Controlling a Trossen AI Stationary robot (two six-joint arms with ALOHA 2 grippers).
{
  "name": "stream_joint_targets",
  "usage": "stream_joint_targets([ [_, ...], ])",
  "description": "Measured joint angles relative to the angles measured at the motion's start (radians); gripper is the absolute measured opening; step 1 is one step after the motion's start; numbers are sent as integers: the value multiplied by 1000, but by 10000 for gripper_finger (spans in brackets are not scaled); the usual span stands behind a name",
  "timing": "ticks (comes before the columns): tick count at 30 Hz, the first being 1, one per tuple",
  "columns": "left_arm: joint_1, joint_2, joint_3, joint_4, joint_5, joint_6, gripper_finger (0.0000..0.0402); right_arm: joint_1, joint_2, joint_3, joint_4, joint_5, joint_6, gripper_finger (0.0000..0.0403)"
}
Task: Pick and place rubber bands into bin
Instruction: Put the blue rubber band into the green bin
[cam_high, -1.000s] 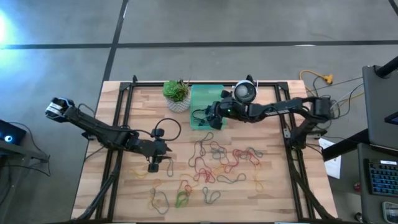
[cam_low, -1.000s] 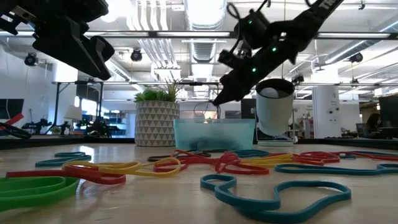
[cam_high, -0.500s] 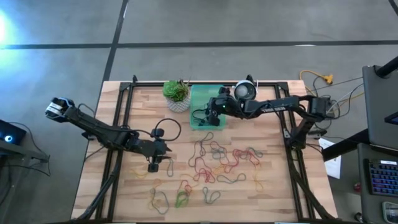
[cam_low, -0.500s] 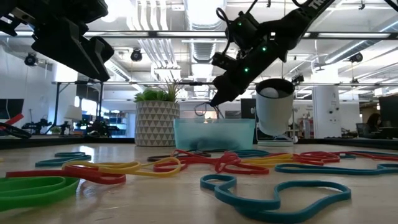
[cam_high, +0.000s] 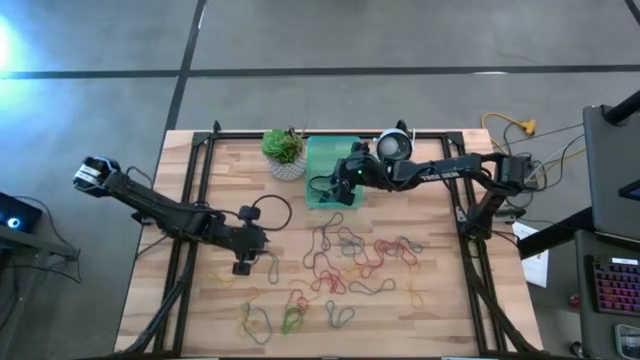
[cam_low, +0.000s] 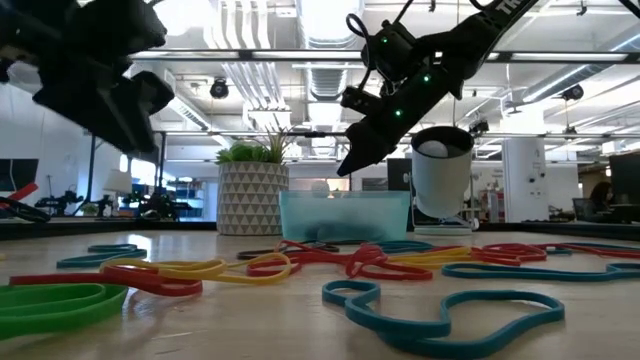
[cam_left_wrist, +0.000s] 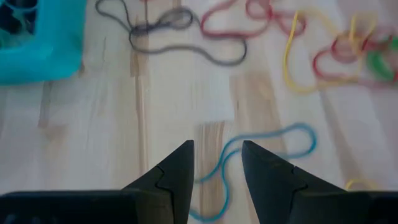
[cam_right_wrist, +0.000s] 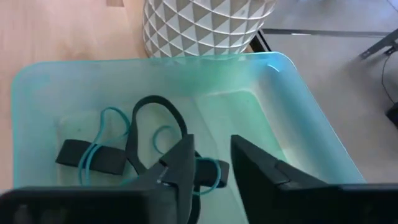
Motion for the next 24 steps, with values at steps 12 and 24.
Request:
stream_joint_targets([
  [12,2,191,5,-184,6,25,121,30,-42,0,-1,-240,-26,171],
  [24,8,337,8,-173,17,58,121,163,-151,0,-95,-287,-26,159],
])
